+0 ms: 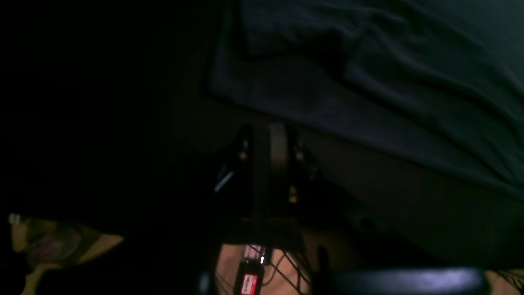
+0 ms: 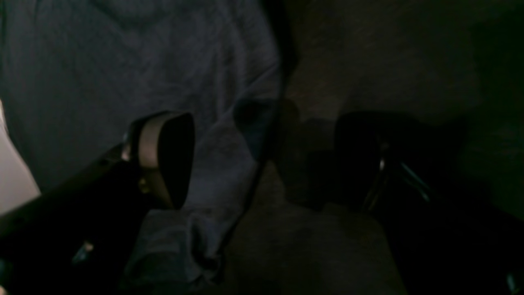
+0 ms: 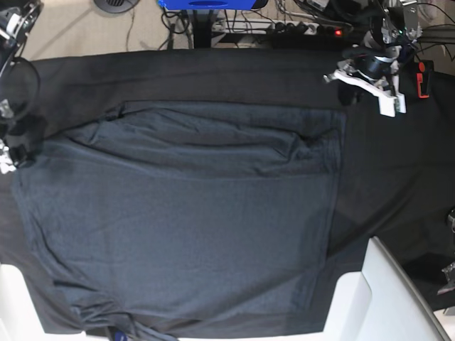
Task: Fold the T-shirt properly
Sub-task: 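Lift the shirt edge with both grippers and drag it toward the hem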
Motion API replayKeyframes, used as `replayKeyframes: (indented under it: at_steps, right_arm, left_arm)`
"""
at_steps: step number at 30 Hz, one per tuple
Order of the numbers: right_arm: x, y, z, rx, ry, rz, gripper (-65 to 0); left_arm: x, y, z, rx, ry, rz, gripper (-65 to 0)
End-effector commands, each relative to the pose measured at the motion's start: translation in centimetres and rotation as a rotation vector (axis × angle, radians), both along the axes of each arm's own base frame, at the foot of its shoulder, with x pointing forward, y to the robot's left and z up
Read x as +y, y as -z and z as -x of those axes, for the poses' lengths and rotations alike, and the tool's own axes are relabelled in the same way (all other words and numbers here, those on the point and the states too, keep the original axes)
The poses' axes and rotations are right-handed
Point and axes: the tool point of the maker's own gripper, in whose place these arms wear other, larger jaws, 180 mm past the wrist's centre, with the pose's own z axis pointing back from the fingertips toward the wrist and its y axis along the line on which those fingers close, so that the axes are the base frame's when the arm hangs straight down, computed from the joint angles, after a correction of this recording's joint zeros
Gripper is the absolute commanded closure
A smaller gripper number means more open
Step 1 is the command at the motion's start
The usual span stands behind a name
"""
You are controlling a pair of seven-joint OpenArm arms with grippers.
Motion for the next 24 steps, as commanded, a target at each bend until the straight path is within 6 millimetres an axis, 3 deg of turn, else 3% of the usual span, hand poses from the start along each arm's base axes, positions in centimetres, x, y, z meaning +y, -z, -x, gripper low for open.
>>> replayKeyframes:
  at_steps: [1, 4, 7, 9, 14, 17, 20, 22, 23, 24]
  right_arm:
    - [-1.3, -1.6, -1.4, -0.048, 0.003, 0.027, -50.7]
    - [-1.2, -2.0, -2.1, -0.062, 0.0, 0.027, -50.7]
    - [0.3, -1.6, -2.7, -0.044, -0.07, 0.042, -50.7]
    - [1.0, -1.6, -3.6, -0.053, -0.102, 0.071, -48.0]
    - [1.4, 0.1, -2.8, -0.019, -0.093, 0.06, -31.2]
    - [1.3, 0.4, -2.7, -0.018, -0.082, 0.066, -26.9]
    - [1.3, 0.7, -2.5, -0.009, -0.079, 0.059, -17.7]
    - [1.4, 0.7, -2.5, -0.009, -0.079, 0.057, -3.9]
    - [1.5, 0.8, -2.5, -0.009, -0.078, 0.056, 0.0]
    - [1.6, 0.8, -2.5, -0.009, -0.074, 0.049, 0.0]
  left_arm:
    - [0.1, -0.2, 0.0, -0.012, 0.001, 0.002, -5.3]
    - [0.3, 0.9, 0.7, 0.022, -0.01, 0.01, -5.4]
    - [0.4, 1.7, 1.3, 0.045, -0.018, 0.015, -6.3]
    - [0.4, 1.9, 1.4, 0.05, -0.02, 0.016, -11.8]
    - [0.4, 2.0, 1.9, 0.061, -0.022, 0.016, -35.5]
    - [0.4, 1.9, 2.0, 0.06, -0.02, 0.015, -44.8]
    - [0.4, 2.0, 1.9, 0.06, -0.021, 0.016, -48.2]
    - [0.4, 2.0, 1.8, 0.059, -0.022, 0.016, -48.1]
    - [0.4, 2.0, 1.8, 0.058, -0.022, 0.016, -48.1]
    - [0.4, 2.0, 1.8, 0.057, -0.024, 0.019, -48.1]
